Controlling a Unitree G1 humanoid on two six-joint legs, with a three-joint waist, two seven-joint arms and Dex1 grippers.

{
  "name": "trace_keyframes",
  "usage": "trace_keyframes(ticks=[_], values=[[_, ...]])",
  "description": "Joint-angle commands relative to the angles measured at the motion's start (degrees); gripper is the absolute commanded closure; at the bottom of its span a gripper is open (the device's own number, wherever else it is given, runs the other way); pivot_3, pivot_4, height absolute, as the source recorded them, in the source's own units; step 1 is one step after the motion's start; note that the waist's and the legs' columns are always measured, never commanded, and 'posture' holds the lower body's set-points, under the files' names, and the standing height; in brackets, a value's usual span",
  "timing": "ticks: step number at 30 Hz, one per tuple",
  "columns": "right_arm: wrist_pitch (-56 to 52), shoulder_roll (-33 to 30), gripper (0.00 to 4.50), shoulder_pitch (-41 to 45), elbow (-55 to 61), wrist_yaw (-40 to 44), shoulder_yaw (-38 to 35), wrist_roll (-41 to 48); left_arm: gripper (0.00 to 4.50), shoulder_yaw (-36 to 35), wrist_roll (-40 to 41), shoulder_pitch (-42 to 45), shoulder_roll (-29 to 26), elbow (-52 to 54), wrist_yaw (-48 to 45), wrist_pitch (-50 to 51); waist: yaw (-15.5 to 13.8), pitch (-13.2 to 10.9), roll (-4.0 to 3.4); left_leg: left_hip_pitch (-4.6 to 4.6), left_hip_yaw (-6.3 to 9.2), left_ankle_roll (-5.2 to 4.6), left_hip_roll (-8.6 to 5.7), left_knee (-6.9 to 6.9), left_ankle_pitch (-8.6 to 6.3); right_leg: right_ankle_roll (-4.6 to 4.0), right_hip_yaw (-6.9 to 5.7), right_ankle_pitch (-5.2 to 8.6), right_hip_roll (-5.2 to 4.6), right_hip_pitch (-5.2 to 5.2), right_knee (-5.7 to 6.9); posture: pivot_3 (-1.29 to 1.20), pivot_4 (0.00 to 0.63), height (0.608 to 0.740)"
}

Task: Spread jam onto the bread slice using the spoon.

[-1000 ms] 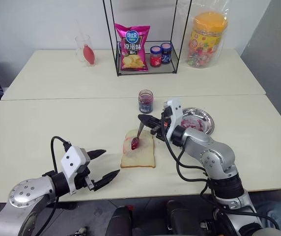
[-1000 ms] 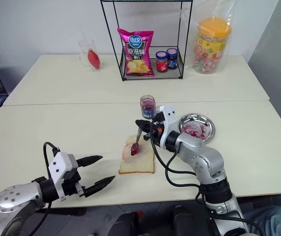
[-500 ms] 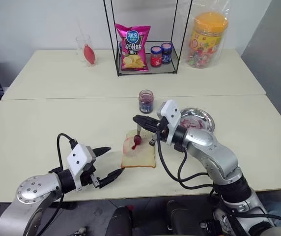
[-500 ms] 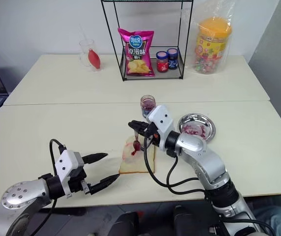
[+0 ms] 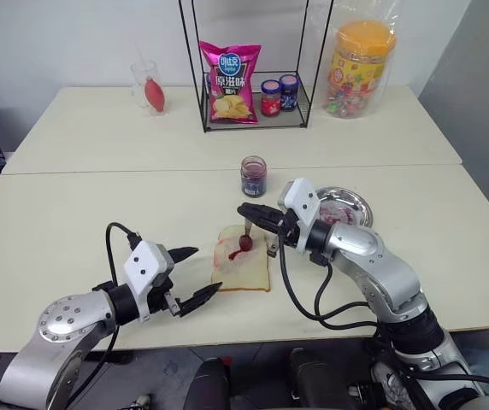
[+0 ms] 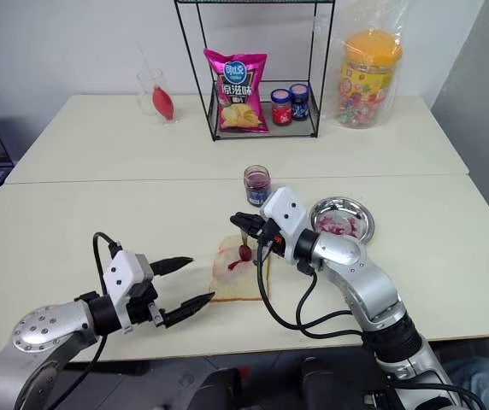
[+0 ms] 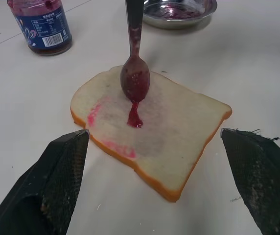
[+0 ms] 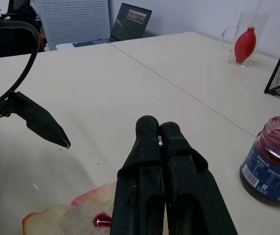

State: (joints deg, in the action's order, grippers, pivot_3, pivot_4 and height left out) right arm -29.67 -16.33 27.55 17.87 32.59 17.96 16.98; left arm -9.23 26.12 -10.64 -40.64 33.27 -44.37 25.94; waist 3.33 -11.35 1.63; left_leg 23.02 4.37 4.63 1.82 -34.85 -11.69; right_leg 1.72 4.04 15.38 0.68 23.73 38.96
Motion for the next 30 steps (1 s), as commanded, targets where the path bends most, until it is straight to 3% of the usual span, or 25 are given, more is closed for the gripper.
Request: trace_keyframes(ticks=[1,7,12,15,21,30], values=[[-0.38,-0.08,4.48,1.18,3.45,0.2,-3.08,1.33,0.0,-0.28,0.57,0.36,-0.15,2.01,0.16,-0.12,-0.01,0.0,0.0,0.0,0.0,0.0,0.0,0.0,0.0,0.0,0.0,0.0,0.0,0.0,0.0,0.0,0.15,0.74],[-6.54,0.85,4.48,2.11,6.27,-0.96,-7.45,6.08,0.0,-1.22,0.79,0.45,0.22,1.71,0.61,-0.56,-0.02,0.0,0.0,0.0,0.0,0.0,-0.01,-0.01,0.0,0.0,0.0,0.0,0.0,0.0,0.0,0.0,0.15,0.74],[-24.64,9.91,4.48,2.51,5.09,-10.09,-18.66,22.37,0.0,-3.56,1.53,-1.4,0.28,1.15,-0.93,-2.87,-0.02,0.01,0.01,0.0,0.01,0.0,0.01,-0.01,0.0,0.01,0.0,-0.01,0.0,-0.01,0.02,0.0,0.15,0.74],[-30.17,14.22,4.48,2.39,2.28,-14.49,-22.65,27.29,0.0,-4.86,1.74,-2.33,0.05,0.68,-1.88,-4.08,0.01,0.01,0.02,0.0,0.01,0.0,0.02,-0.01,0.0,0.0,0.0,-0.01,0.01,-0.01,0.03,0.0,0.15,0.74],[-31.13,19.19,4.48,2.28,-2.96,-19.62,-25.28,28.8,0.0,-6.71,0.98,-5.17,-0.73,-0.91,-4.0,-5.29,0.1,0.02,0.03,0.0,-0.01,0.0,-0.01,-0.01,0.0,-0.09,0.03,0.05,0.0,0.0,0.01,0.0,0.15,0.74],[-26.47,21.29,4.48,2.33,-9.93,-19.16,-22.04,25.38,0.0,-6.29,0.07,-6.29,-0.72,-1.47,-4.91,-6.84,0.42,0.03,0.05,0.0,-0.01,0.0,0.01,0.01,0.0,-0.24,0.01,0.13,0.01,0.01,0.01,0.0,0.15,0.74]])
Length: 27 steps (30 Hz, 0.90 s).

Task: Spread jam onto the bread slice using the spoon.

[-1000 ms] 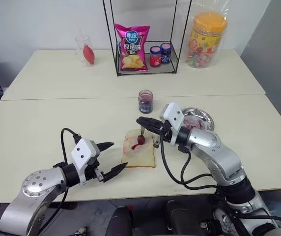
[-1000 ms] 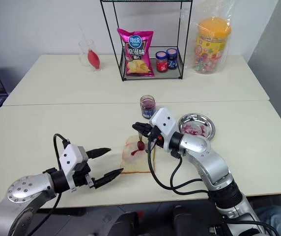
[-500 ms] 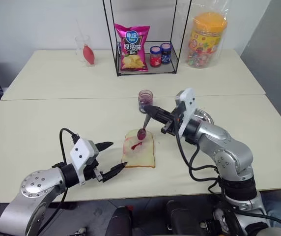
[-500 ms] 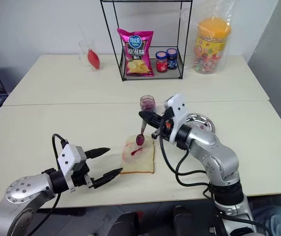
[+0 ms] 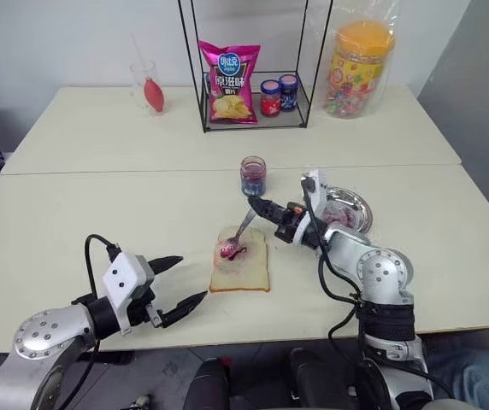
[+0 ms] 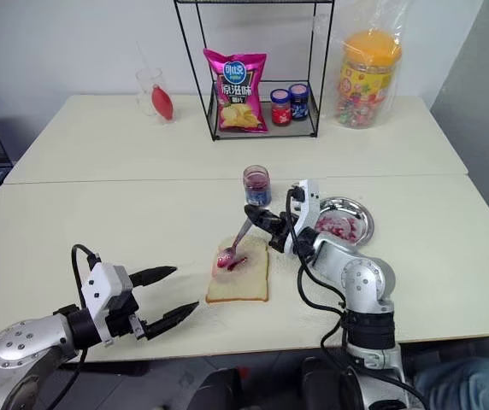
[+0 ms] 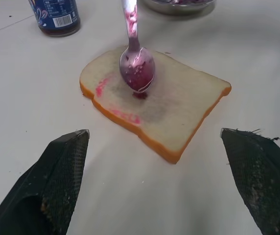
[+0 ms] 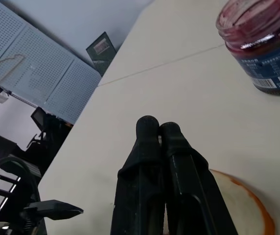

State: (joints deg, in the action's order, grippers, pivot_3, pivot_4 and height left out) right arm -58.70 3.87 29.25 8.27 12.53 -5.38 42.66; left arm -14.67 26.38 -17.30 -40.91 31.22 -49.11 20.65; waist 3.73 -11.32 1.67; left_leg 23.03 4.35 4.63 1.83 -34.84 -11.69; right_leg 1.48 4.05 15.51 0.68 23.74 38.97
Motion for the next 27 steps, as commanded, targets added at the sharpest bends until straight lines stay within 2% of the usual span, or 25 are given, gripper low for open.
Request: trace_keyframes(ticks=[1,6,12,17,21,27], values=[[2.96,1.31,4.48,0.59,-0.94,0.98,1.7,-0.6,0.0,-0.57,-0.24,0.6,-0.37,0.56,-0.19,-1.58,0.03,0.01,0.01,0.0,0.0,0.0,0.0,0.0,0.0,0.0,0.0,0.0,0.0,0.0,0.0,0.0,0.15,0.74],[5.09,-1.17,4.48,-0.14,-3.25,2.85,3.04,-3.26,0.0,0.69,-0.19,1.25,0.16,0.92,-0.26,-1.78,0.04,0.0,0.01,0.0,0.0,0.0,0.0,0.0,0.0,0.0,0.0,0.0,0.0,0.0,0.0,0.0,0.15,0.74],[5.6,-8.39,4.48,1.07,-5.64,5.61,0.23,-3.93,0.0,2.31,-0.65,2.2,0.62,0.32,-0.11,-2.53,-0.16,0.01,0.01,0.0,0.0,0.0,-0.02,-0.01,0.0,0.0,0.01,0.0,-0.01,-0.02,-0.01,0.0,0.15,0.74],[4.57,-10.29,4.48,1.44,-5.07,6.28,-0.35,-3.15,0.0,3.31,-0.87,3.54,0.81,-0.05,0.03,-2.57,-0.12,0.01,0.01,-0.07,-0.01,0.0,-0.01,-0.02,0.0,0.0,0.01,0.0,0.0,-0.07,0.02,0.0,0.15,0.74],[1.88,-10.69,4.48,2.39,-2.84,4.97,-3.21,-0.05,0.0,3.29,-0.95,3.8,0.87,-0.01,0.16,-2.54,-0.17,0.01,0.01,-0.05,-0.01,0.0,-0.02,-0.02,0.0,0.06,0.02,-0.04,0.0,-0.08,-0.01,0.0,0.15,0.74],[-5.84,-8.48,4.48,4.45,1.86,-1.54,-10.34,10.24,0.0,2.52,-1.11,3.47,0.92,0.14,0.99,-2.33,-0.26,0.0,0.0,-0.03,-0.01,0.0,-0.02,-0.02,0.0,0.24,0.01,-0.14,0.0,-0.07,-0.03,0.0,0.15,0.74]])
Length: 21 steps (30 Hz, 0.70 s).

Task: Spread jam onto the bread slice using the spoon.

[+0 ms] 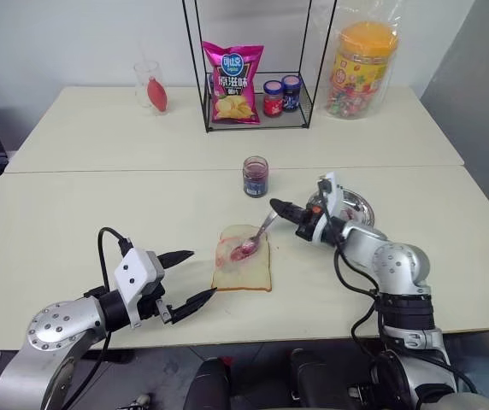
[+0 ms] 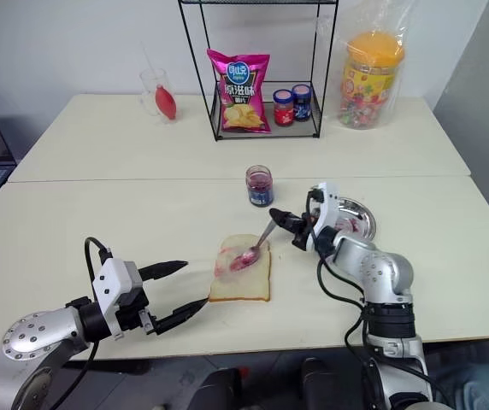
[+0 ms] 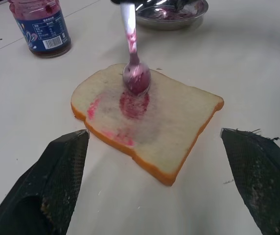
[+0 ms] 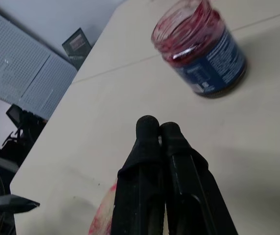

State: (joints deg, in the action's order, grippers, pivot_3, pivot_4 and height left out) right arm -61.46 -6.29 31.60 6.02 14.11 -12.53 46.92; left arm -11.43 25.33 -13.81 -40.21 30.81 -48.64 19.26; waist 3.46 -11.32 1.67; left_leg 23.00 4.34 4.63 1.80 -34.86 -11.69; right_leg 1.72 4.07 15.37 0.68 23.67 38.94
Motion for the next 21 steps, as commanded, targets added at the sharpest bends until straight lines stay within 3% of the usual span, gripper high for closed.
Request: trace_keyframes(ticks=[1,12,21], values=[[-3.42,2.47,4.48,2.24,4.2,-4.04,-3.53,6.8,0.0,-0.72,0.0,0.07,0.18,0.63,0.68,-0.79,0.06,0.0,0.0,-0.01,0.0,0.0,0.01,0.01,0.0,0.0,0.0,0.0,0.01,0.0,0.0,0.0,0.15,0.74],[1.89,7.32,4.48,0.88,-3.44,-5.23,-0.08,2.26,0.0,0.22,0.35,1.7,-0.06,0.78,0.87,0.17,0.77,0.0,0.0,-0.01,0.0,0.0,0.04,0.01,0.0,0.0,0.0,0.0,0.03,0.01,0.01,0.0,0.15,0.74],[-1.2,3.72,4.48,-3.67,-0.09,-5.18,-0.64,3.63,0.0,0.86,0.02,1.39,0.16,0.4,0.4,-0.64,0.84,0.0,0.0,0.0,0.0,0.0,0.03,0.02,0.0,0.0,0.01,0.01,0.03,0.03,0.0,0.0,0.15,0.74]])
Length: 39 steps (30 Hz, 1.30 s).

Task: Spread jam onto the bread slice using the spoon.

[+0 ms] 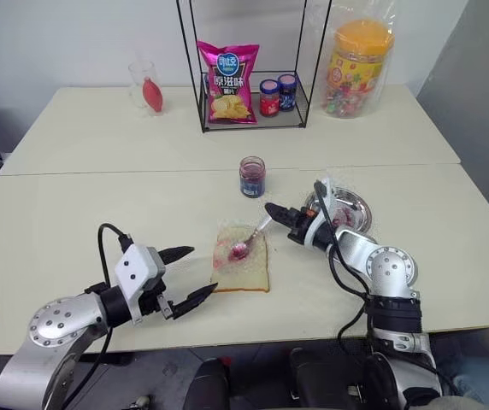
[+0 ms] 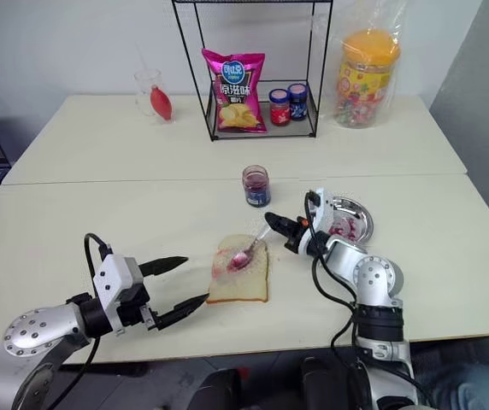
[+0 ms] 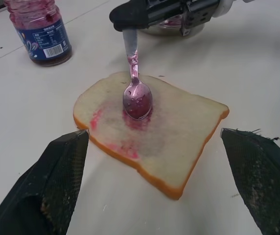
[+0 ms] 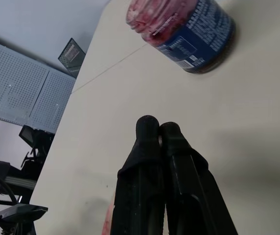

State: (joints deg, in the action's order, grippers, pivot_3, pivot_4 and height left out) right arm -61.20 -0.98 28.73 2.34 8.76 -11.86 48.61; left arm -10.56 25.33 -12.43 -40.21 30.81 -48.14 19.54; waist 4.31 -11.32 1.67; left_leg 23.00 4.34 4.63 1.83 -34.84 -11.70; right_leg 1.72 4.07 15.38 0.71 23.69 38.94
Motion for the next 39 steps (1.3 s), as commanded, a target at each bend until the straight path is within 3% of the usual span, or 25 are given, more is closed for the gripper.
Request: trace_keyframes(ticks=[1,11,17,25,39], values=[[-1.94,-1.97,4.48,-1.0,3.91,0.03,-1.76,2.43,0.0,0.04,0.01,0.02,0.1,0.37,-0.14,-0.98,-0.02,0.0,0.0,0.0,0.01,0.0,0.0,0.0,0.0,0.0,-0.01,0.0,0.0,0.0,0.02,0.0,0.15,0.74],[-6.32,-5.47,4.48,0.67,6.07,-1.79,-6.23,8.7,0.0,0.23,-0.1,0.04,-0.05,1.13,0.38,-0.45,-0.01,0.0,0.0,0.01,0.0,0.0,-0.01,-0.01,0.0,0.0,0.0,0.0,0.0,-0.01,0.0,0.0,0.15,0.74],[-4.26,-1.38,4.48,4.99,2.69,-4.77,-6.95,9.38,0.0,0.28,0.11,0.59,-0.11,1.37,0.69,0.07,0.39,0.0,0.0,0.0,0.0,0.0,0.0,-0.01,0.0,0.0,0.0,0.0,0.01,0.0,0.0,0.0,0.15,0.74],[-0.02,1.58,4.48,4.91,-3.03,-3.39,-2.42,3.79,0.0,-0.08,0.38,0.33,-0.01,1.34,0.47,-0.15,0.46,-0.01,-0.01,0.03,0.0,0.0,0.0,0.0,0.0,0.01,0.0,0.0,0.01,0.01,-0.02,0.0,0.15,0.74],[-5.85,-5.32,4.48,1.23,3.99,-4.7,-6.0,8.06,0.0,0.48,0.27,-0.03,0.29,1.95,1.56,-0.08,0.42,0.0,-0.01,0.03,0.0,0.0,-0.01,0.0,0.0,-0.08,0.01,0.05,0.0,0.01,-0.01,0.0,0.15,0.74]])
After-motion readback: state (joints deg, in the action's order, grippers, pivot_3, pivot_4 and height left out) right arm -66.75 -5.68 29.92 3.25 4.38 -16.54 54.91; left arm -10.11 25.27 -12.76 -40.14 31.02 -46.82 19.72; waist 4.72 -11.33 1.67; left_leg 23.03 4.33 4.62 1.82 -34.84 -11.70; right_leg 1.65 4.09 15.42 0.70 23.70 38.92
